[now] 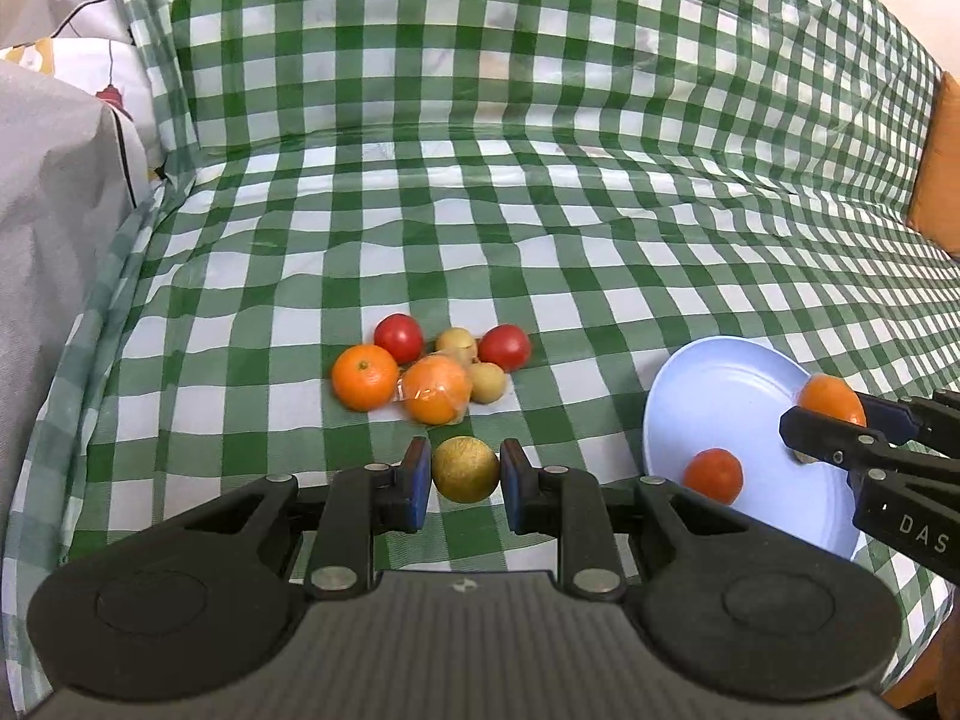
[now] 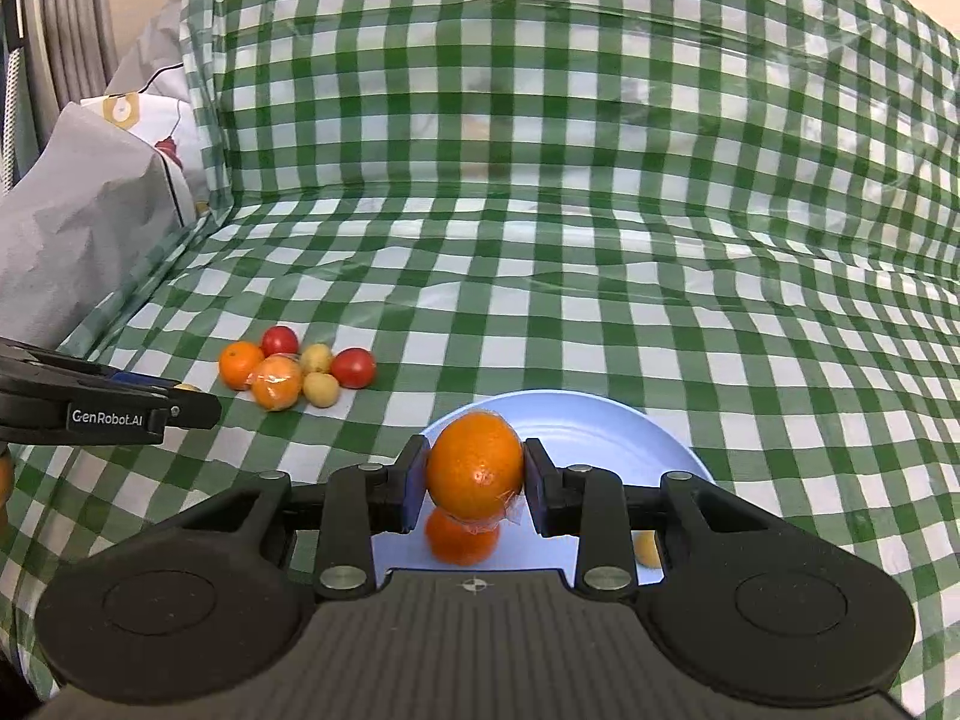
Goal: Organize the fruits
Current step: 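Lower the tangerine and yellow fruit onto the plate, opening both tools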
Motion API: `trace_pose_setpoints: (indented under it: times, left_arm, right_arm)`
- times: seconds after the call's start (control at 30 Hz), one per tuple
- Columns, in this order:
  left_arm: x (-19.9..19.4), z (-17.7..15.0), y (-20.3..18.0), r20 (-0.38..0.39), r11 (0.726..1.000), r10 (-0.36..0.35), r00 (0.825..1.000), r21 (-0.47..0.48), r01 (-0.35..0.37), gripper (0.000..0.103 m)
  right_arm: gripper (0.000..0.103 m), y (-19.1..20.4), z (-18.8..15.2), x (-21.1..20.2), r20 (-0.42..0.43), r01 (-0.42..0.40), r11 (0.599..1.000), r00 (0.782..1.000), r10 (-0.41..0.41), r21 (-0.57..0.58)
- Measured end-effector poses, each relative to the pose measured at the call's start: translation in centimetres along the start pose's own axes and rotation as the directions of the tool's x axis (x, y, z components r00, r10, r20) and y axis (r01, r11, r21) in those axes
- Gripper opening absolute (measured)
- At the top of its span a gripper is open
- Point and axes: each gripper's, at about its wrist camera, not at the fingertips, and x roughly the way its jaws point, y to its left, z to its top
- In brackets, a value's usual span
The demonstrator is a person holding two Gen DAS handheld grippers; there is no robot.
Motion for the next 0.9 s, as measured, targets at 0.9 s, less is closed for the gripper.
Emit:
trace_pose_setpoints:
  times: [0.9]
  left_arm:
    - [0.44, 0.11, -0.2, 0.0, 1.0, -0.009, 1.0, 0.023, 0.009, 0.027]
  right_arm:
    - [0.035, -0.7, 0.05, -0.1, -0.006, 0.028, 1.0, 1.0, -0.028, 0.013]
